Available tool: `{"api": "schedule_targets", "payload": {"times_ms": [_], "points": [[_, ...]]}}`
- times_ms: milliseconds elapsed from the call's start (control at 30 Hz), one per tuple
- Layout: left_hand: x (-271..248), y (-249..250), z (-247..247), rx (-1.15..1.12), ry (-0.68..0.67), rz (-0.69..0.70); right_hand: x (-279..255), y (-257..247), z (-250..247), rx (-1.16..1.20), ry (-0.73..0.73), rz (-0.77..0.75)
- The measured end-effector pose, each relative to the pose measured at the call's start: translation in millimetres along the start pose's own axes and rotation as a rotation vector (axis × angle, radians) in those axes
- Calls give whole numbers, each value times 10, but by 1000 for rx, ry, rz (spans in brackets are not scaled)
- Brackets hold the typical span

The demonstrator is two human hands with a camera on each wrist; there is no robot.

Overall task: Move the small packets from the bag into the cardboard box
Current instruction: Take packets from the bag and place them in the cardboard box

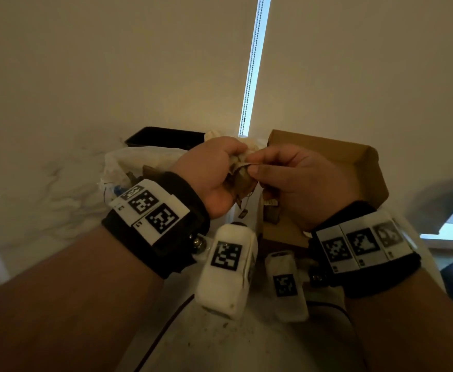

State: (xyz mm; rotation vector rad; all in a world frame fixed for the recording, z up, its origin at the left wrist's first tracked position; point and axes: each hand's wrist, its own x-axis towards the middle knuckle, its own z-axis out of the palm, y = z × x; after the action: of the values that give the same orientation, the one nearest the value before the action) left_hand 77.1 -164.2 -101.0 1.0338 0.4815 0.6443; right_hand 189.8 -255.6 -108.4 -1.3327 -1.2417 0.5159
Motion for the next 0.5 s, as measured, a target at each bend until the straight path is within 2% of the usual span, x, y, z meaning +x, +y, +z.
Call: {"api": "schedule_targets", "payload": {"times_ms": [133, 267, 500], "points": [[1, -18, 17, -4, 37, 4, -29, 4, -28, -21, 109, -28], [11, -42, 35, -17, 83, 32, -62, -26, 36, 105, 85, 47], [26, -35, 16, -40, 113, 67, -125, -104, 124, 155, 66, 152]]}}
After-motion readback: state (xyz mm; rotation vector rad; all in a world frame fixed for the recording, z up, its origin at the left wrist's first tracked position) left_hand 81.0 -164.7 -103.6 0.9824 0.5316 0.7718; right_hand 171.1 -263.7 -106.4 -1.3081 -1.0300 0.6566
